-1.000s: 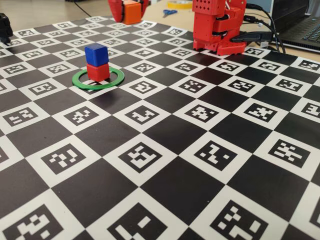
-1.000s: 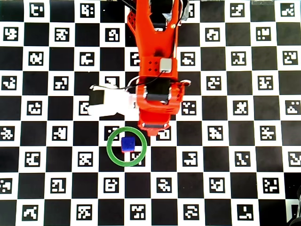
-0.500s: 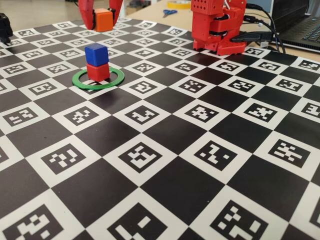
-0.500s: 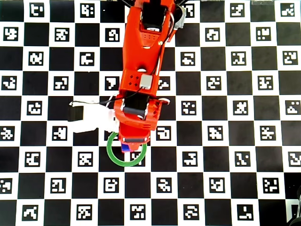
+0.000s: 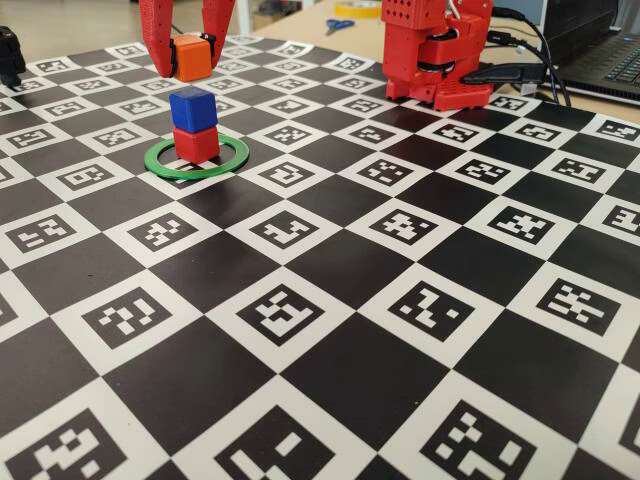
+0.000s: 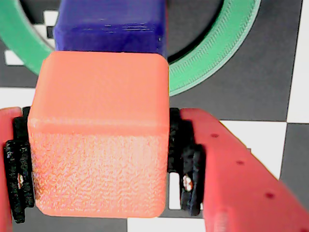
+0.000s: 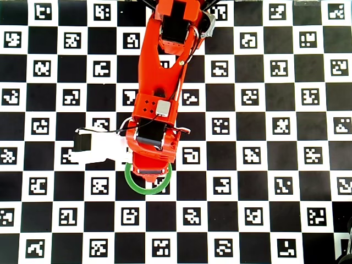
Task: Grab the red cube then put it in the green circle then put the blue cube on top and finally the orange cube on top
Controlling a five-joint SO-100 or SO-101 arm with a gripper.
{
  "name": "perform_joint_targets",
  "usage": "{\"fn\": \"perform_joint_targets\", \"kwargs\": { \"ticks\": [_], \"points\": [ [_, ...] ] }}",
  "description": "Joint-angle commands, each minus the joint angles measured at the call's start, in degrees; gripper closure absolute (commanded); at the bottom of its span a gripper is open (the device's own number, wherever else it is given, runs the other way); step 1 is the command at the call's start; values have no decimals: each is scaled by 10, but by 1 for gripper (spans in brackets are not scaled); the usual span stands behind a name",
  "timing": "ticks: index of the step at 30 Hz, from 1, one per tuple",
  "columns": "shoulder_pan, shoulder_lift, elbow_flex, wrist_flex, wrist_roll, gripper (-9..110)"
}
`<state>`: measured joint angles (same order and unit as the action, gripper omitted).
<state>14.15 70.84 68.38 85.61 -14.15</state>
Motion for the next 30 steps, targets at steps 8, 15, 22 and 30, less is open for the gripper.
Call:
{"fn": "perform_joint_targets", "kwargs": {
  "ticks": [8, 15, 22, 30],
  "points": [
    [9, 10, -40, -12, -2, 104],
    [8, 7, -30, -17, -2, 104],
    [10, 6, -11, -30, -4, 104],
    [11, 6, 2, -28, -9, 104]
  ]
}}
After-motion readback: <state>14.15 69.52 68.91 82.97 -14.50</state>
